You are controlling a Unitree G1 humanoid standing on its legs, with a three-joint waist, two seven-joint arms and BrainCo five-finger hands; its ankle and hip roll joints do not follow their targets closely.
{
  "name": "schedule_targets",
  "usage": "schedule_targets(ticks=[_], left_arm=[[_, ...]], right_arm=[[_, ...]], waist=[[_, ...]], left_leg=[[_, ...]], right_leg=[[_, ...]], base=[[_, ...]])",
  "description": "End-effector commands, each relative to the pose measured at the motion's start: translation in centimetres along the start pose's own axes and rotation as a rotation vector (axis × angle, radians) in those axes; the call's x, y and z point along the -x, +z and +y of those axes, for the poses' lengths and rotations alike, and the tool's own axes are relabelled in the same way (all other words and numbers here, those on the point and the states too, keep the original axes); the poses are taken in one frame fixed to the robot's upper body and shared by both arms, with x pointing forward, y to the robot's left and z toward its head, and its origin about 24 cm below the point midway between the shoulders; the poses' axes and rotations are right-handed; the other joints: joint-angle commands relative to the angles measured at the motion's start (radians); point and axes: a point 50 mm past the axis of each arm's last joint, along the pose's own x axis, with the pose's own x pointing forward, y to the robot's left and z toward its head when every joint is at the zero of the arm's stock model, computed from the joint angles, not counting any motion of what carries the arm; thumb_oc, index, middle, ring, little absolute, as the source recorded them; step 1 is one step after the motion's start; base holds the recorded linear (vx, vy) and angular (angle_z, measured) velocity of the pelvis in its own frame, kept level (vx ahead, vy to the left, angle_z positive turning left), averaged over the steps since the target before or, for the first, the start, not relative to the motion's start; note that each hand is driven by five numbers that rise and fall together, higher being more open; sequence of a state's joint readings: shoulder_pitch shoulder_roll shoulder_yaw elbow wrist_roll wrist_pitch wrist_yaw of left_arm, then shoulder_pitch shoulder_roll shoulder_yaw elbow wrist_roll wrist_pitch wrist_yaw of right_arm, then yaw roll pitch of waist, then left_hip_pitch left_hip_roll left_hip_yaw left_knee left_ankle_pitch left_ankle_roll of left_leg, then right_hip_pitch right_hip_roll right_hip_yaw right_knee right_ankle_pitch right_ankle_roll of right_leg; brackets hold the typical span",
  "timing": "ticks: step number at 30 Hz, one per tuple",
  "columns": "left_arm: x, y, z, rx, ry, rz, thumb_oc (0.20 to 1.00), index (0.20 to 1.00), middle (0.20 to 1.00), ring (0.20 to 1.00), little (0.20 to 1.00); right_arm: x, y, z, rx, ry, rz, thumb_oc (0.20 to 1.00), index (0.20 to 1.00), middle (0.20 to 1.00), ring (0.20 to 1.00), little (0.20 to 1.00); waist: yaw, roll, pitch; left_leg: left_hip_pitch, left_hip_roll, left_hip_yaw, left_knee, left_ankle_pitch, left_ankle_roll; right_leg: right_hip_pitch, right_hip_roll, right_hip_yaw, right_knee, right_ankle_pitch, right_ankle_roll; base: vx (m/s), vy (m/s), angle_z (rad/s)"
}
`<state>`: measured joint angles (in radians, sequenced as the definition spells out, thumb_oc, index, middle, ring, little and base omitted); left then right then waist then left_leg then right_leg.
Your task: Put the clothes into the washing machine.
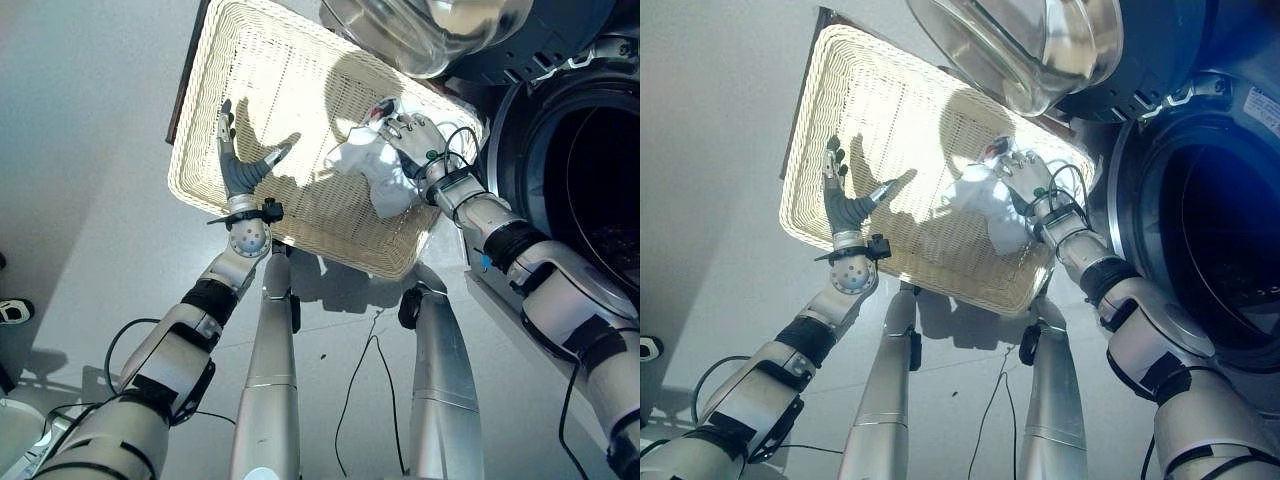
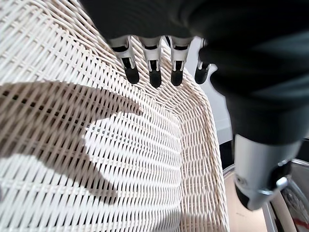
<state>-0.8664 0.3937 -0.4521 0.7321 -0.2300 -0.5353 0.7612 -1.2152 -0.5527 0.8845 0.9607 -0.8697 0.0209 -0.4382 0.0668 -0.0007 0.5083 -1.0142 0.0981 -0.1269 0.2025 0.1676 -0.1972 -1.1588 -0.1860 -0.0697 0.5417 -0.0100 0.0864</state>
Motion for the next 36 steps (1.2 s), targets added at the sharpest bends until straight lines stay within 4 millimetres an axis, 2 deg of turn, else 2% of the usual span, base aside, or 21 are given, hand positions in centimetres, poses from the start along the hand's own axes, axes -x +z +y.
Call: schedule_targets(ticks=[1, 10, 13, 18, 19, 23, 24, 25, 27, 29, 30, 36], left_arm=[[-1.2, 1.8, 0.2, 0.079, 0.056, -0.085, 1.0, 1.0, 1.0, 1.0, 1.0], [-1.2, 1.9, 0.3, 0.091, 0.065, -0.086, 1.0, 1.0, 1.0, 1.0, 1.0], [-1.2, 1.9, 0.1, 0.098, 0.066, -0.083, 1.0, 1.0, 1.0, 1.0, 1.0], [-1.3, 1.8, 0.4, 0.109, 0.07, -0.071, 1.0, 1.0, 1.0, 1.0, 1.0], [-1.3, 1.7, 0.6, 0.111, 0.071, -0.067, 1.0, 1.0, 1.0, 1.0, 1.0], [-1.0, 1.2, 1.5, 0.111, 0.09, -0.052, 1.0, 1.0, 1.0, 1.0, 1.0], [-0.9, 1.2, 1.5, 0.11, 0.093, -0.051, 1.0, 1.0, 1.0, 1.0, 1.0], [-0.8, 1.1, 1.6, 0.108, 0.095, -0.048, 1.0, 1.0, 1.0, 1.0, 1.0], [-0.8, 1.0, 1.6, 0.105, 0.101, -0.045, 1.0, 1.0, 1.0, 1.0, 1.0], [-0.8, 1.0, 1.7, 0.104, 0.103, -0.043, 1.0, 1.0, 1.0, 1.0, 1.0], [-0.8, 0.9, 2.0, 0.097, 0.112, -0.038, 1.0, 1.0, 1.0, 1.0, 1.0], [-0.7, 0.6, 2.9, 0.088, 0.132, -0.036, 1.0, 1.0, 1.0, 1.0, 1.0]], right_arm=[[5.0, -1.6, 7.1, -0.028, 0.394, 0.093, 0.2, 0.2, 0.2, 0.2, 0.2], [4.6, -1.6, 6.8, -0.097, 0.394, 0.123, 0.2, 0.2, 0.2, 0.2, 0.2], [4.7, -1.6, 7.0, -0.237, 0.406, 0.191, 0.2, 0.2, 0.2, 0.2, 0.2], [4.8, -0.7, 7.3, -0.917, 0.402, 0.395, 0.2, 0.2, 0.2, 0.2, 0.2], [4.6, -0.3, 6.9, -1.193, 0.36, 0.437, 0.2, 0.2, 0.2, 0.2, 0.2], [4.7, 1.2, 6.0, -1.871, 0.236, 0.398, 0.2, 0.2, 0.2, 0.2, 0.2], [4.8, 1.5, 5.9, -1.946, 0.231, 0.376, 0.2, 0.2, 0.2, 0.2, 0.2], [4.8, 1.9, 5.6, -2.113, 0.205, 0.329, 0.2, 0.2, 0.2, 0.2, 0.2], [4.9, 1.9, 5.0, -2.309, 0.129, 0.26, 0.2, 0.2, 0.2, 0.2, 0.2], [4.9, 1.8, 4.7, -2.368, 0.099, 0.237, 0.2, 0.2, 0.2, 0.2, 0.2], [5.1, 1.3, 4.2, -2.515, 0.011, 0.175, 0.2, 0.2, 0.2, 0.2, 0.2], [5.8, -1.2, 3.1, -2.747, -0.299, 0.057, 0.2, 0.2, 0.2, 0.2, 0.2]], waist=[[-0.023, 0.026, 0.012], [-0.023, 0.029, 0.012], [-0.023, 0.03, 0.012], [-0.025, 0.033, 0.012], [-0.026, 0.034, 0.012], [-0.036, 0.026, 0.012], [-0.038, 0.024, 0.012], [-0.041, 0.02, 0.012], [-0.047, 0.015, 0.012], [-0.049, 0.013, 0.012], [-0.056, 0.006, 0.012], [-0.067, -0.004, 0.012]], left_leg=[[-0.069, -0.124, 0.067, 0.082, -0.007, 0.119], [-0.064, -0.124, 0.067, 0.077, -0.004, 0.119], [-0.063, -0.124, 0.067, 0.074, -0.001, 0.12], [-0.061, -0.123, 0.064, 0.07, 0.002, 0.118], [-0.059, -0.126, 0.062, 0.074, 0.0, 0.117], [-0.052, -0.125, 0.061, 0.085, -0.01, 0.114], [-0.052, -0.124, 0.062, 0.086, -0.01, 0.114], [-0.048, -0.122, 0.064, 0.086, -0.011, 0.113], [-0.046, -0.12, 0.068, 0.087, -0.012, 0.11], [-0.045, -0.118, 0.07, 0.087, -0.013, 0.11], [-0.038, -0.115, 0.072, 0.085, -0.015, 0.107], [-0.022, -0.107, 0.077, 0.066, -0.02, 0.103]], right_leg=[[0.042, 0.081, -0.079, -0.226, 0.194, 0.029], [0.046, 0.081, -0.077, -0.232, 0.196, 0.028], [0.047, 0.081, -0.077, -0.233, 0.196, 0.027], [0.047, 0.08, -0.074, -0.232, 0.197, 0.024], [0.046, 0.082, -0.07, -0.23, 0.196, 0.022], [0.047, 0.089, -0.061, -0.217, 0.186, 0.02], [0.047, 0.089, -0.061, -0.215, 0.185, 0.021], [0.05, 0.09, -0.062, -0.213, 0.183, 0.021], [0.049, 0.089, -0.062, -0.209, 0.183, 0.023], [0.05, 0.089, -0.062, -0.208, 0.183, 0.024], [0.057, 0.09, -0.059, -0.209, 0.181, 0.026], [0.069, 0.094, -0.054, -0.219, 0.182, 0.035]], base=[[0.0, 0.0, 0.0], [0.0, 0.0, 0.0], [0.0, 0.0, 0.0], [0.0, 0.0, 0.0], [0.0, 0.0, 0.0], [0.0, 0.016, -0.01], [0.0, 0.031, -0.02], [0.0, 0.0, 0.0], [0.0, 0.015, -0.01], [0.0, 0.0, 0.0], [0.0, 0.0, 0.0], [0.0, 0.005, -0.06]])
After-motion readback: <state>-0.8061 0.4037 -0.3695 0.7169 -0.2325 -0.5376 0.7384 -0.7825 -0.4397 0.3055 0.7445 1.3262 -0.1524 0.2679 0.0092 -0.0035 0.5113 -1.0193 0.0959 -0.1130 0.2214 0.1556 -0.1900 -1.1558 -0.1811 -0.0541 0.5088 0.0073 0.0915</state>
